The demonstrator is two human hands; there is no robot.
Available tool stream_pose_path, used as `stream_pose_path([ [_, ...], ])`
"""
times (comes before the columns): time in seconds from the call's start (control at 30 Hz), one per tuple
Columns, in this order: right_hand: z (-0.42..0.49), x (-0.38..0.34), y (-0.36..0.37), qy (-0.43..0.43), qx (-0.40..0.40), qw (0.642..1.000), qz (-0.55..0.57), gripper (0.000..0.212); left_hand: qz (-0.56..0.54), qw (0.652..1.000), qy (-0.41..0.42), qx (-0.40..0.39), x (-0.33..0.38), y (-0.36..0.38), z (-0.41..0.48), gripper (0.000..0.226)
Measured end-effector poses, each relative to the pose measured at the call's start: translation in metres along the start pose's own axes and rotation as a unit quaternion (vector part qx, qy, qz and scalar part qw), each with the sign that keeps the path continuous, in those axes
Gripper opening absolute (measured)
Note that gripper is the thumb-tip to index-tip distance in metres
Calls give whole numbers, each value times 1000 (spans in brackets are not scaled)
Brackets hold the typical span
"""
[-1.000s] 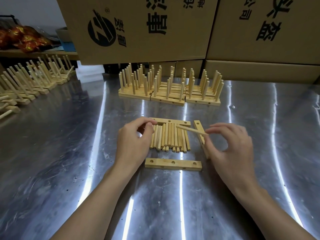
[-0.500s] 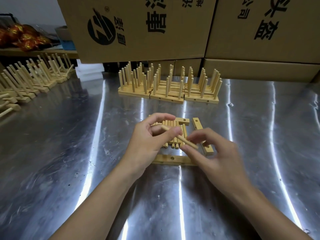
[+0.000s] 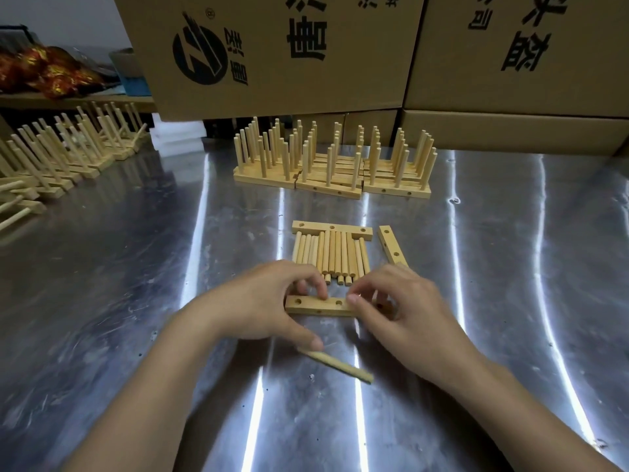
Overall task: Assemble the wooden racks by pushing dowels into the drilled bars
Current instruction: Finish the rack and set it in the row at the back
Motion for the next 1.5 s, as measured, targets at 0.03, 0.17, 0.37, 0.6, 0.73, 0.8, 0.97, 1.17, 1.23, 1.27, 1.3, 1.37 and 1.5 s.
stream_pose_path([
  [0.03, 0, -4, 0, -12, -40, 999, 7, 14, 7, 1000, -1, 20, 1, 3, 3, 51],
  [0.17, -6, -20, 9, -64, -190, 980, -4, 35, -12, 999, 0, 40, 0, 4, 10, 37],
  [0.37, -12, -37, 23, -85, -195, 977, -6, 26, -23, 999, -9, 48, -5, 1, 10, 23],
  [0.6, -1, -25, -4, 64, 4, 903, 424, 9, -302, 945, 92, 84, 8, -19, -1, 22],
  [0.73, 6, -16, -29, 63, 129, 853, 502, 9, -406, 906, 109, 58, 15, -12, 0, 31],
  [0.8, 7, -11, -36, 60, 185, 843, 502, 8, -431, 895, 113, 35, 19, -6, 2, 37],
  [0.97, 4, -5, -42, 21, 245, 885, 396, 10, -453, 883, 126, -9, 26, 3, 5, 34],
  [1.17, 0, -9, -39, -16, 222, 963, 153, 19, -486, 865, 125, -5, 25, 3, 5, 34],
  [1.23, 0, -15, -42, -59, 225, 971, 56, 18, -484, 867, 116, 13, 25, 2, 4, 33],
  [1.27, 0, -17, -42, -80, 224, 971, 18, 16, -479, 871, 111, 24, 25, 1, 4, 32],
  [1.3, 0, -18, -42, -93, 217, 972, -10, 15, -473, 874, 105, 36, 26, 0, 4, 31],
  [1.37, 0, -18, -41, -92, 185, 978, -35, 13, -455, 882, 95, 70, 27, -1, 4, 28],
  [1.5, -1, -17, -36, -62, 115, 991, -42, 11, -425, 892, 107, 106, 29, -2, 2, 28],
])
Point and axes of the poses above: each hand's wrist, its own z-axis towards the middle knuckle, its own y-axis out of the palm, x = y × z, the point moved 3 cm from there along z, towards the middle knuckle, and after that the axes turned 10 degrees about -y, right-handed, at the moved point
